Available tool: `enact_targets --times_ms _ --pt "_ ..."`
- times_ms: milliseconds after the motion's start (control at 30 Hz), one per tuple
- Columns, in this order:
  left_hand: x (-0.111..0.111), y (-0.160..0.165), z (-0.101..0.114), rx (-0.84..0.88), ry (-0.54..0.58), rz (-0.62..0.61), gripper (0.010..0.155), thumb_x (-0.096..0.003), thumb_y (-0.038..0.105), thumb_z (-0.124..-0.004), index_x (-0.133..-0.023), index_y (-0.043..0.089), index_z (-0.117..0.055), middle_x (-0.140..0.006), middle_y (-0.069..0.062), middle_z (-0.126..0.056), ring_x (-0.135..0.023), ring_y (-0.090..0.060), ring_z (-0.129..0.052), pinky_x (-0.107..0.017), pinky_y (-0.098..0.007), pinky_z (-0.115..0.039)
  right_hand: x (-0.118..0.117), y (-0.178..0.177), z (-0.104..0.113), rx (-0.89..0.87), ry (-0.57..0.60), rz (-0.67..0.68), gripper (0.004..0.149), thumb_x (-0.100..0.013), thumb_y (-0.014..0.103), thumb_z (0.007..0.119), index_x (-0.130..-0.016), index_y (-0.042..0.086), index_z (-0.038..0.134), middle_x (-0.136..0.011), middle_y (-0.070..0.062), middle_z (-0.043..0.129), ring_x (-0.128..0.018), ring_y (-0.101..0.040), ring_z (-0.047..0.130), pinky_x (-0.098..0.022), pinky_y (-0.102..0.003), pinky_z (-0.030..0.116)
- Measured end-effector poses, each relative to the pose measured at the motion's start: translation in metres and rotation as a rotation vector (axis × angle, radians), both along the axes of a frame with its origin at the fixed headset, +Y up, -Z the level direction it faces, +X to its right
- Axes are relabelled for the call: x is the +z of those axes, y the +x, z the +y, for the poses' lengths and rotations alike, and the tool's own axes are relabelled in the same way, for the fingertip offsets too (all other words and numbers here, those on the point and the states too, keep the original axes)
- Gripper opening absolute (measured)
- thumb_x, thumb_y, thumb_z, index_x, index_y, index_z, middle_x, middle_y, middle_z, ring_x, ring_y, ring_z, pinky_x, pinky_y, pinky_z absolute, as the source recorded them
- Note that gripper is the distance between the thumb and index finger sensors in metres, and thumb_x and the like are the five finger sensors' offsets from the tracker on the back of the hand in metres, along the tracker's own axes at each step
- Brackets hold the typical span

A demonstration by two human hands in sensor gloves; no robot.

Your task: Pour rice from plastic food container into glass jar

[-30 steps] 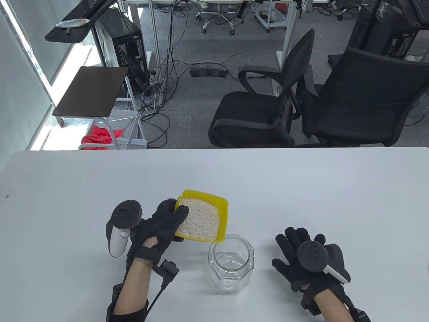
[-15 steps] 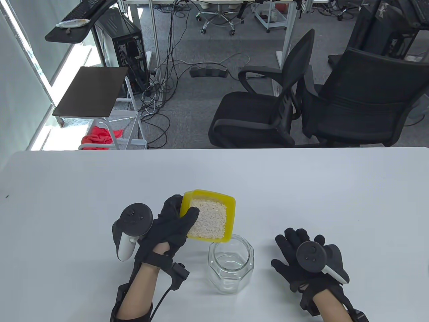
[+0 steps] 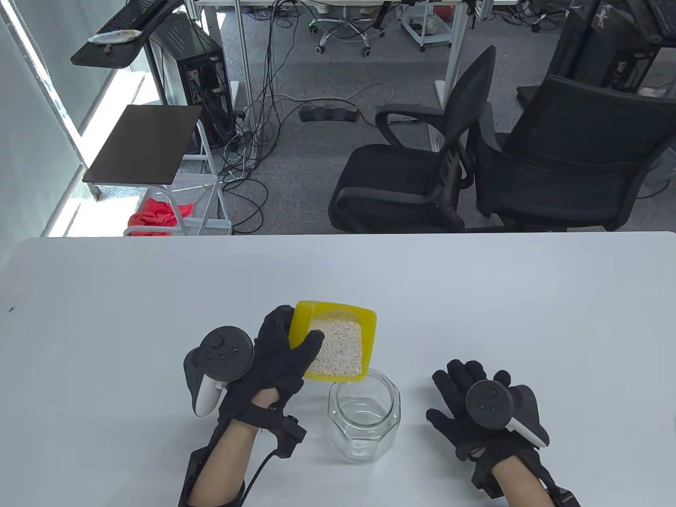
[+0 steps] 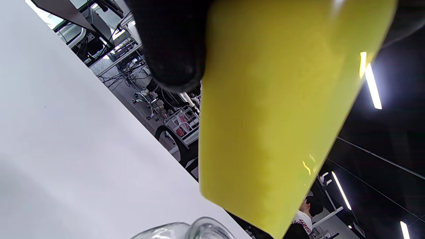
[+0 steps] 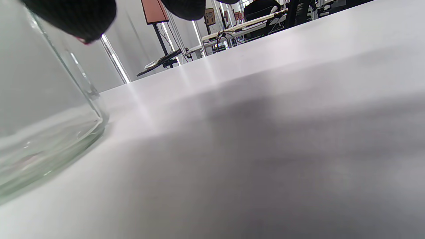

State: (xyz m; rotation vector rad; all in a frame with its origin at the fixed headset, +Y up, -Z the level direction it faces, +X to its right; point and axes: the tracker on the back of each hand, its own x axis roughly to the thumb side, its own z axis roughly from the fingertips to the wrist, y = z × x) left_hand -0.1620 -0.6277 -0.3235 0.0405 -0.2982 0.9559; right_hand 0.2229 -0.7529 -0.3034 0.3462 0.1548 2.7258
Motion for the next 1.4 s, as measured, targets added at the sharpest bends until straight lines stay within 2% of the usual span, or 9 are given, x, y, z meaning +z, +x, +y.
enact_targets --times_ms 333,1400 --pt "0.006 0.006 0.006 -0.071 0.064 0.016 0.091 -0.0581 0.077 -0.061 -0.112 0.009 -0.032 -0.098 -0.008 -0.052 -0.072 -0.023 -0.081 -0.051 -0.028 -0.087 0.000 0.000 0.000 -0.002 0.001 0.000 0.075 -0.046 0.054 0.074 -0.108 0.018 0.052 -0.116 -0.014 0.034 -0.106 -0.045 0.021 -0.058 -0.074 0.002" --pt "0.012 0.014 0.009 -0.148 0.148 0.028 0.091 -0.0573 0.077 -0.063 -0.112 0.011 -0.033 -0.099 -0.008 -0.052 -0.073 -0.023 -0.081 -0.052 -0.030 -0.087 0.001 -0.001 0.000 0.000 -0.007 0.001 0.075 -0.046 0.054 0.074 -0.108 0.018 0.051 -0.116 -0.015 0.034 -0.106 -0.045 0.021 -0.058 -0.074 0.002"
